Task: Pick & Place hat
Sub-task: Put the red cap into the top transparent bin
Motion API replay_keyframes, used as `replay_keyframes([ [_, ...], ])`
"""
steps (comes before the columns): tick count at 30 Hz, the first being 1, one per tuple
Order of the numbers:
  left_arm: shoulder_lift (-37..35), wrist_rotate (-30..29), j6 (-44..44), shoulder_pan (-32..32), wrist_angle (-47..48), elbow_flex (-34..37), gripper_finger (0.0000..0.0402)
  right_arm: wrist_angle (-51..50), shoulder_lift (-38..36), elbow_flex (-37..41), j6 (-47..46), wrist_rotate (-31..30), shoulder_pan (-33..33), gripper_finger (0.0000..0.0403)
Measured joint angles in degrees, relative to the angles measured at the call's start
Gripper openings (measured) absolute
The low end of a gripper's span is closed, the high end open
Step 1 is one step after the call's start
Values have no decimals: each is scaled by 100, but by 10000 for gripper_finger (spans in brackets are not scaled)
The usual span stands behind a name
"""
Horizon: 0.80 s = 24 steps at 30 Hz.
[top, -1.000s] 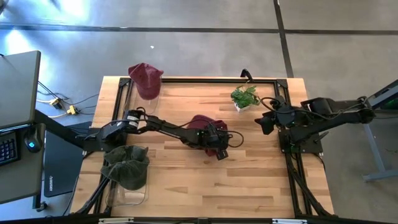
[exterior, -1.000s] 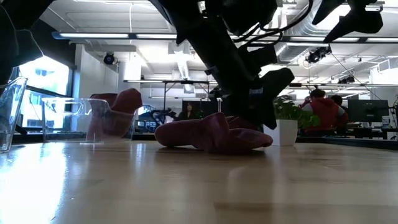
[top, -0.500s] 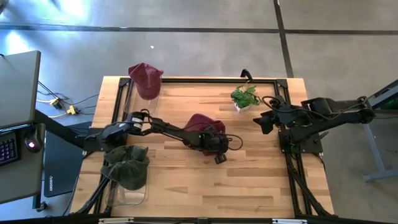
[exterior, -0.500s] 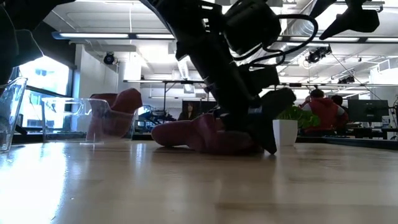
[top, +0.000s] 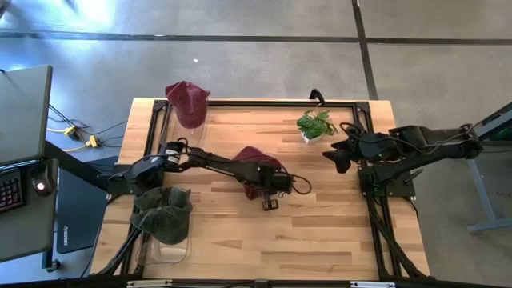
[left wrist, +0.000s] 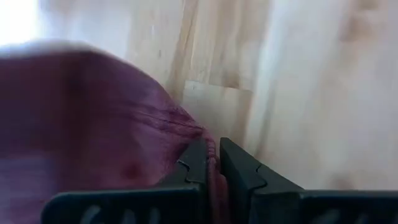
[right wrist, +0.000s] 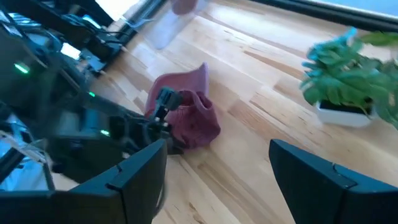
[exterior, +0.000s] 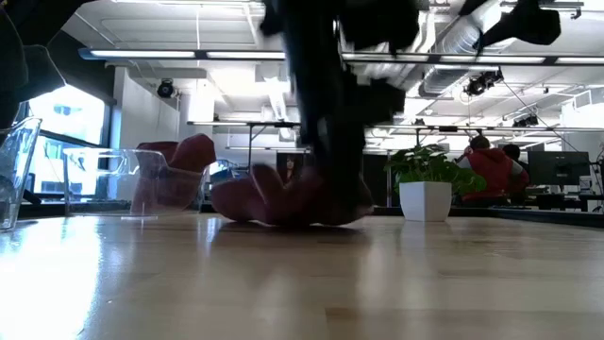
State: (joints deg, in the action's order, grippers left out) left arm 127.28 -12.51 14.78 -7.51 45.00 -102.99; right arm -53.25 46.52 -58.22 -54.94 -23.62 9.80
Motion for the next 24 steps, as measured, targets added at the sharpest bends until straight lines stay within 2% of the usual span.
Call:
replay_keyframes([
  [6, -584, 78, -844, 4, 1620, -1163, 7, 304, 0, 0, 622, 169, 0, 279],
  [11, -1024, 769, -1245, 174, 2201, -1560, 4, 349, 0, 0, 1040, 549, 0, 279],
  [15, -1492, 1857, -1768, 482, 2075, -1473, 3, 559, 59, 0, 1611, 1176, 0, 279],
  [19, -1552, 3698, -2024, 920, 1596, -1356, 2, 1232, 356, 0, 2622, 1927, 0, 279],
  [21, -1555, 4408, -2036, 1071, 1554, -1328, 2, 1628, 564, 0, 3126, 2165, 2, 279],
  [24, -1624, 4899, -2065, 1138, 1244, -1363, 2, 2159, 975, -1, 3747, 2315, 0, 279],
])
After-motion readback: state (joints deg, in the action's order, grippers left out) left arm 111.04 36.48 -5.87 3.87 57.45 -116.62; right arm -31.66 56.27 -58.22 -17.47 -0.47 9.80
